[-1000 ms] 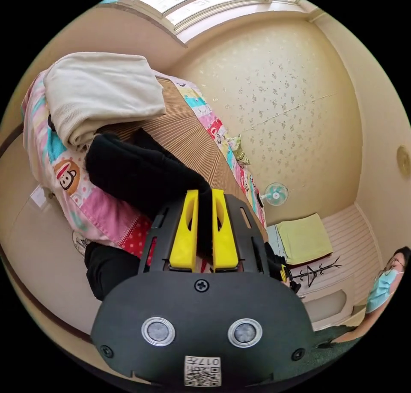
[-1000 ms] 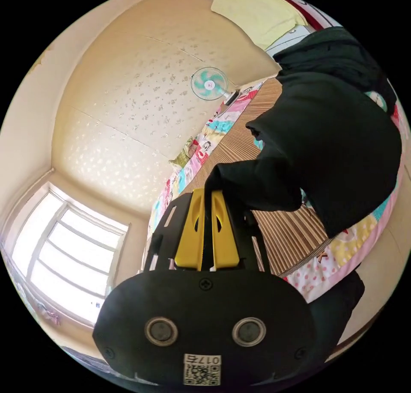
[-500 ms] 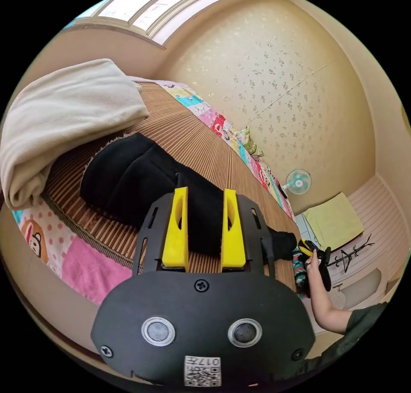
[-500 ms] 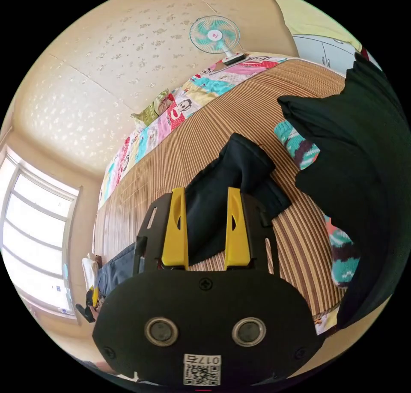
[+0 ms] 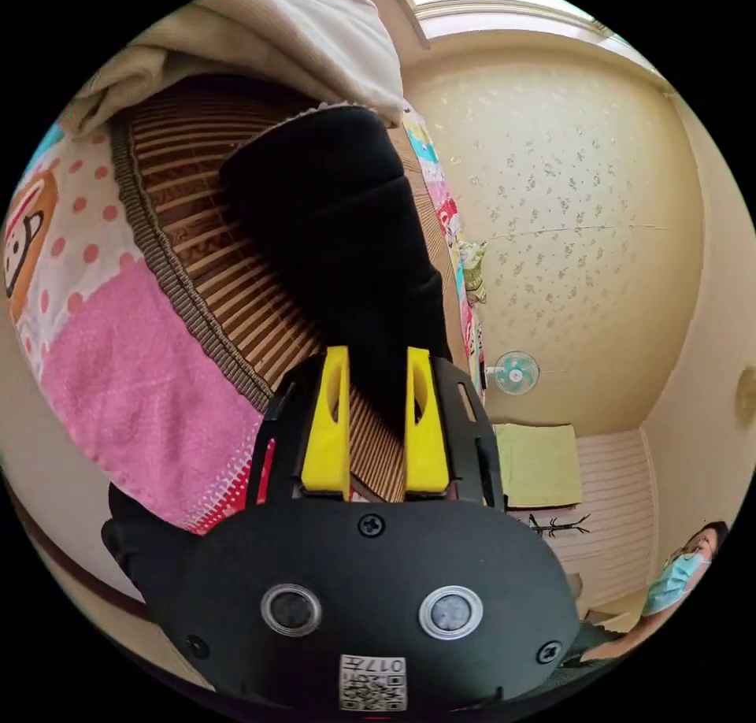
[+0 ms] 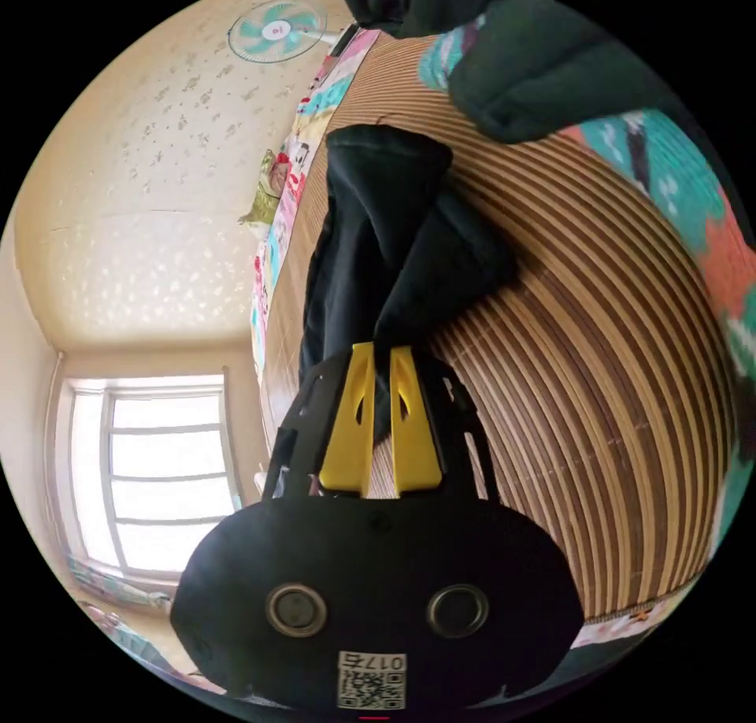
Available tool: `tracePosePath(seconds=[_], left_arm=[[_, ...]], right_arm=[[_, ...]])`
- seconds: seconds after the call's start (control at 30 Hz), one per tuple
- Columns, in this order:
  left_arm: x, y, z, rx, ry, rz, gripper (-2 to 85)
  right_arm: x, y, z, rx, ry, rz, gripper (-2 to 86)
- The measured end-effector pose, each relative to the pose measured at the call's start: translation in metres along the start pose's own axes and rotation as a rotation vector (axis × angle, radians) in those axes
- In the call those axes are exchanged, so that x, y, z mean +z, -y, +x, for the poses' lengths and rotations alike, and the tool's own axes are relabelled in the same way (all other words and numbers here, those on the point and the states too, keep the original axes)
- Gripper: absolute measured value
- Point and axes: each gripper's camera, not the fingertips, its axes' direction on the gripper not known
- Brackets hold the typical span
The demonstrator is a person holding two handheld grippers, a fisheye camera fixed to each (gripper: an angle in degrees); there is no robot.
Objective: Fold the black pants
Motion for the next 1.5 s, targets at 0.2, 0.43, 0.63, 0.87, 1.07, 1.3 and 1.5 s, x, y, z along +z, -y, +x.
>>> tracePosePath(seconds=[0.2,0.43,0.63,0.87,1.07,1.3,1.5], left_arm=[[-0.041,-0.021,0.024,0.192,0.058,0.123,4.1],[-0.064,-0.061,-0.015,0.124,0.178,0.146,9.5],[-0.059,-0.117,0.014,0.362,0.345,0.139,9.8],[0.022,-0.159,0.041,0.456,0.067,-0.060,9.8],[0.070,-0.188,0.058,0.505,0.028,-0.152,9.7],[0.143,-0.196,0.083,0.634,0.180,-0.230,11.0],[0.229,-0.161,0.129,0.692,0.240,-0.262,14.5]], right_arm=[[-0.072,-0.067,-0.055,-0.220,-0.056,-0.030,3.2],[-0.114,-0.185,0.028,-0.128,-0.273,-0.063,6.6],[-0.182,-0.217,0.010,-0.230,-0.229,0.233,10.9],[-0.117,-0.116,0.009,-0.049,-0.291,0.104,12.1],[-0.162,-0.140,-0.060,-0.252,-0.122,0.200,2.7],[-0.226,-0.203,-0.051,-0.223,-0.206,0.371,2.2],[-0.214,-0.187,0.083,-0.026,0.025,0.171,4.1]])
